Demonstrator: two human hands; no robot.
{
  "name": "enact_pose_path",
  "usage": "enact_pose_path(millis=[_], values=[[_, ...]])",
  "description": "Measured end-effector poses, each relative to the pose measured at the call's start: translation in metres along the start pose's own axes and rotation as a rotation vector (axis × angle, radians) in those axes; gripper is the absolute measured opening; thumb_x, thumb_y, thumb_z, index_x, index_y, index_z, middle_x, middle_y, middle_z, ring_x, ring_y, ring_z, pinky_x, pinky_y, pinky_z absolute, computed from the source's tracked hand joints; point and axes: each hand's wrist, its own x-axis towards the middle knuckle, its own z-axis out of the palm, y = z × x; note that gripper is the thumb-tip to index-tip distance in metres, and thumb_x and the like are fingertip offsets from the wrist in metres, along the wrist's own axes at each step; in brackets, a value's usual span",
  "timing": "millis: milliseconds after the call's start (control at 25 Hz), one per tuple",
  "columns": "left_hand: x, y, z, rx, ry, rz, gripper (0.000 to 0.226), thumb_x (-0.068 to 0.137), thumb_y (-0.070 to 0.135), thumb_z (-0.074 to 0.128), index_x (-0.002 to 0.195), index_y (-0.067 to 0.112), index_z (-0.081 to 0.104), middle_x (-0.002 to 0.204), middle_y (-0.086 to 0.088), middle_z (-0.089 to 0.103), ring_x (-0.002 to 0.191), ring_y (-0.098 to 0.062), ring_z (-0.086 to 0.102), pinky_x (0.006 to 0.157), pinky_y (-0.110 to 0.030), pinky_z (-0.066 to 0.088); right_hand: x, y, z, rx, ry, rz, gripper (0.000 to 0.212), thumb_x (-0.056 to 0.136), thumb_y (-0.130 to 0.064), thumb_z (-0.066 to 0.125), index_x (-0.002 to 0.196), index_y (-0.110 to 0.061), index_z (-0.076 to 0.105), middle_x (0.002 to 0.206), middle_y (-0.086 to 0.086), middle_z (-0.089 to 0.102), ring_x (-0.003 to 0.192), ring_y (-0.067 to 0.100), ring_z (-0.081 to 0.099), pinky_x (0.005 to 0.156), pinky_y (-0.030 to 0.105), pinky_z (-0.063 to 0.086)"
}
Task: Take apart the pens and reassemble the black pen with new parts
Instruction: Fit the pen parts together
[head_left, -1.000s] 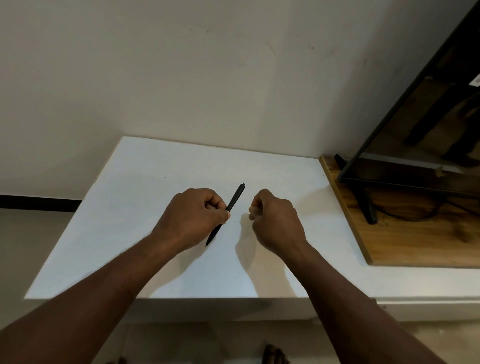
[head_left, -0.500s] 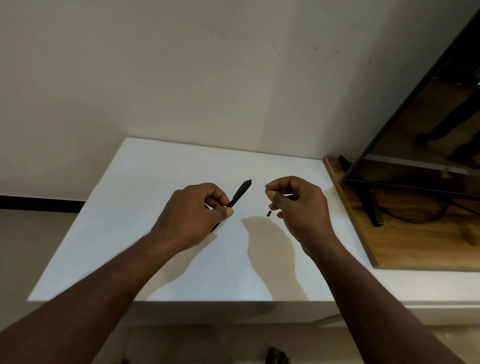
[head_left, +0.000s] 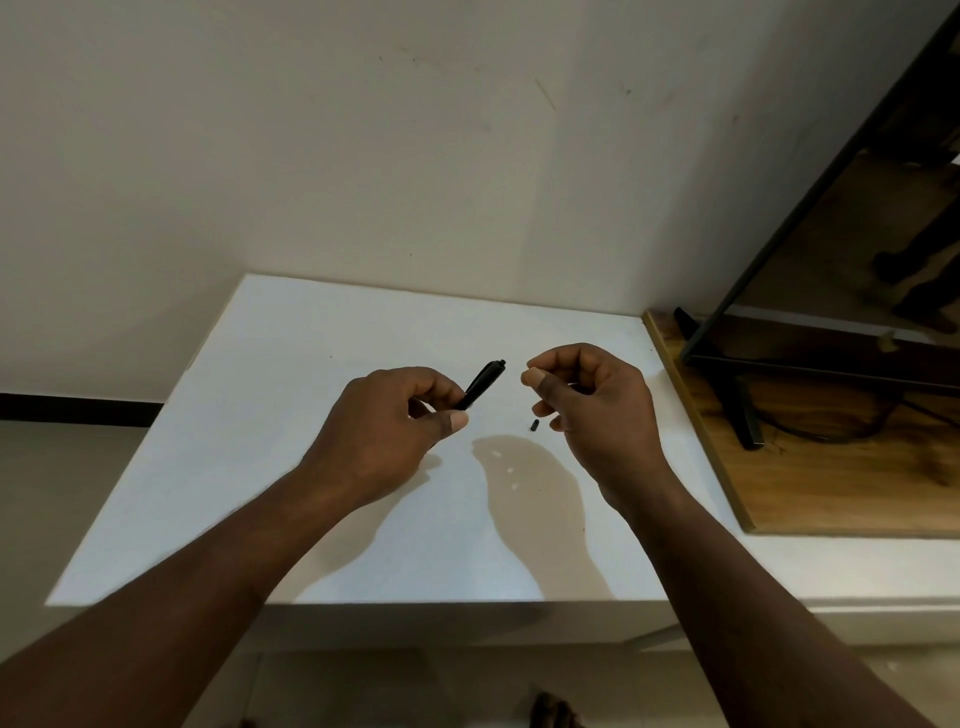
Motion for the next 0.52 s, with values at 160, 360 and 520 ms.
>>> enact_pose_path(millis=[160, 360, 520], values=[[0.0004, -0.0011, 0.0003, -0.06, 0.014, -0.011, 0.005, 0.087, 0.029, 0.081, 0.089, 0.033, 0.077, 0.08, 0.018, 0.076, 0.076, -0.003, 0.07, 0.064, -0.01, 0.047, 0.0003, -0.0001, -0.0004, 0.011, 0.001, -0.008, 0.01, 0.094, -0.016, 0.078, 0.091, -0.026, 0.078, 0.085, -0.007, 0.079, 0.067, 0.01, 0.074, 0.055, 0.016, 0.052], [0.0011, -0.0005, 0.0012, -0.06, 0.014, -0.022, 0.006, 0.087, 0.032, 0.081, 0.089, 0.033, 0.076, 0.084, 0.017, 0.077, 0.073, -0.004, 0.072, 0.062, -0.007, 0.045, 0.0005, 0.0003, 0.0001, 0.012, -0.005, -0.007, 0.01, 0.093, -0.015, 0.078, 0.09, -0.025, 0.078, 0.085, -0.007, 0.079, 0.065, 0.009, 0.073, 0.055, 0.017, 0.052], [0.0002, -0.001, 0.0023, -0.045, 0.002, -0.024, 0.006, 0.086, 0.033, 0.082, 0.089, 0.035, 0.076, 0.087, 0.022, 0.076, 0.07, 0.015, 0.065, 0.066, -0.017, 0.042, -0.0002, 0.0007, -0.0003, 0.01, -0.01, -0.011, 0.01, 0.093, -0.015, 0.078, 0.09, -0.025, 0.078, 0.084, -0.007, 0.079, 0.065, 0.009, 0.073, 0.055, 0.016, 0.052]])
